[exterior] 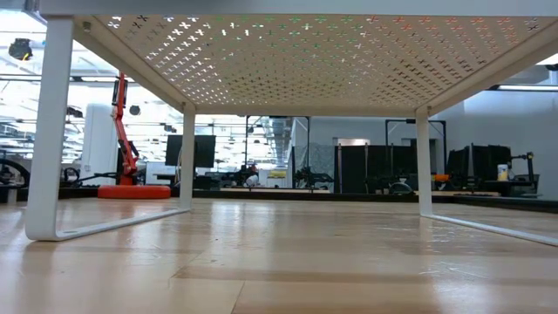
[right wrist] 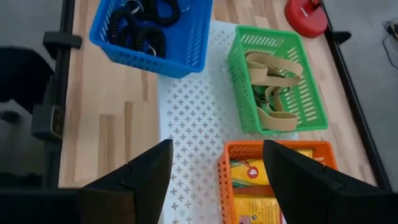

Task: Pick & Place Office Desk Supplies
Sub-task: Put the blue bin on the shelf

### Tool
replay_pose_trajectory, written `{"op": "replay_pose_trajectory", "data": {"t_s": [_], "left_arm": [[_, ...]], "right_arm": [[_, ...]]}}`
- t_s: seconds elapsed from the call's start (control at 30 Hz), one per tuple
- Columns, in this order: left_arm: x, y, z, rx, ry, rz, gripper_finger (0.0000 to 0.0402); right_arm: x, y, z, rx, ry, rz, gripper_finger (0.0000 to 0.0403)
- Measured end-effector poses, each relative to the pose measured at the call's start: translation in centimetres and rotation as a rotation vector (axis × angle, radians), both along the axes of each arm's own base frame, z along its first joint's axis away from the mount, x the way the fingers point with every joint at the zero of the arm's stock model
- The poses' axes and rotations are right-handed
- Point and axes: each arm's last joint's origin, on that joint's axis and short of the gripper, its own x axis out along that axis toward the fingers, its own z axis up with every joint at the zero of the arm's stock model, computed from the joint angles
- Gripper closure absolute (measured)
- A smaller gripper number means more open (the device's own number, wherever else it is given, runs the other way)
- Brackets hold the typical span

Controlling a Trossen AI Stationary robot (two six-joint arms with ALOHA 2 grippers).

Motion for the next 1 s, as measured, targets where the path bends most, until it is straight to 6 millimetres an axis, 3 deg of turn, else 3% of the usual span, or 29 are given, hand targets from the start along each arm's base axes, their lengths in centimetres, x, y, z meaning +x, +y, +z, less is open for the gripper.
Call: {"op": "replay_pose_trajectory", "data": {"t_s": [0.33, 0.73, 1.0], "left_arm": [[0.1, 0.8, -0.4, 0.061, 0.025, 0.070, 0.0400], [0.8, 2.4, -0.4, 0.145, 0.006, 0.066, 0.0397], [1.0, 2.9, -0.4, 0.185, -0.015, -0.002, 0.0354]], "right_arm": [[0.7, -1.0, 0.2, -0.013, 0.031, 0.013, 0.0158], [0.2, -0.4, 0.1, 0.019, 0.041, 0.022, 0.0158], [0.2, -0.4, 0.1, 0.029, 0.041, 0.017, 0.0158]]}}
